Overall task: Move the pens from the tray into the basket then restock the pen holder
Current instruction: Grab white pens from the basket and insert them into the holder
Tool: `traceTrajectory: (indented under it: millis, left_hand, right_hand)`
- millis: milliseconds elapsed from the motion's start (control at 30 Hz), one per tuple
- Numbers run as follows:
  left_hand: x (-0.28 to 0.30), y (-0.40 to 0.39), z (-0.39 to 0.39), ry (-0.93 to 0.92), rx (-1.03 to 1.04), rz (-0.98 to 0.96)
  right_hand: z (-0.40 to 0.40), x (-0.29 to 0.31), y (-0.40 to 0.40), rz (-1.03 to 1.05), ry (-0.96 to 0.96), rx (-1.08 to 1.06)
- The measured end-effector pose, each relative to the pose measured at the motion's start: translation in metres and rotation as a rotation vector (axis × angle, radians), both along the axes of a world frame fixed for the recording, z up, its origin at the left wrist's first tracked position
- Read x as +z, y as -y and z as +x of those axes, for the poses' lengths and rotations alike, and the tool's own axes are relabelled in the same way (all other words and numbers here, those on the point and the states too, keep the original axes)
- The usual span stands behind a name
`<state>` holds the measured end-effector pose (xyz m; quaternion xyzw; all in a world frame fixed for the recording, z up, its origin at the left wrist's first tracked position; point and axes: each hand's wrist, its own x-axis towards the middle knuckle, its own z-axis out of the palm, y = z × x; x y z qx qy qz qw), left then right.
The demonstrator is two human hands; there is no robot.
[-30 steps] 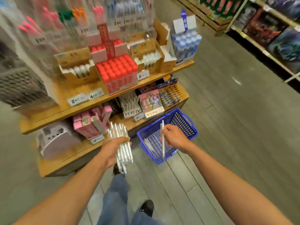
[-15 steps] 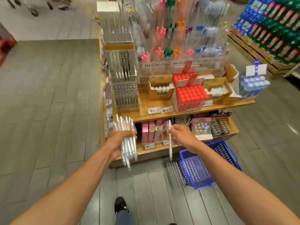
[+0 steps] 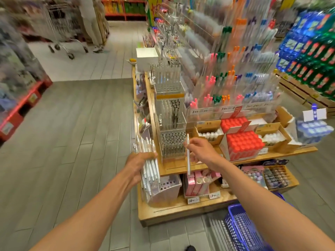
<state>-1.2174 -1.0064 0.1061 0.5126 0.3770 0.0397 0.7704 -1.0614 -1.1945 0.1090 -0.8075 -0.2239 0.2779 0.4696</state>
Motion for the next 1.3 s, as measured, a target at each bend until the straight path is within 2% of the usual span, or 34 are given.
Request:
traceTrajectory:
  millis: [267, 433, 667, 967, 1133, 1300]
  left_hand:
    - [0.016, -0.026, 0.055, -0.004, -0.019, 0.028]
    - [0.026, -0.037, 0.104, -0.028, -0.01, 0.064]
    - [0.047, -0.053, 0.175, 0.011, 0.032, 0.025]
    - [0.046, -0.075, 0.221, 0.036, 0.087, -0.012]
    - [0.046, -0.085, 0.234, 0.055, 0.077, -0.067]
    - [0.051, -0.091, 0.242, 0.07, 0.063, -0.083]
  right_hand:
    - [0.057, 0.01, -0.037, 0.066, -0.005, 0.029]
    - [0.11, 0.014, -0.056, 0.041, 0.074, 0.123]
    - [0.198, 0.047, -0.088, 0.162, 0.1, 0.129]
    - [0.276, 0.097, -0.142, 0.306, 0.489, -0.105]
    - [0.283, 0.093, -0.163, 0.227, 0.672, -0.086]
    - [0.282, 0.079, -0.174, 0.133, 0.738, -0.022]
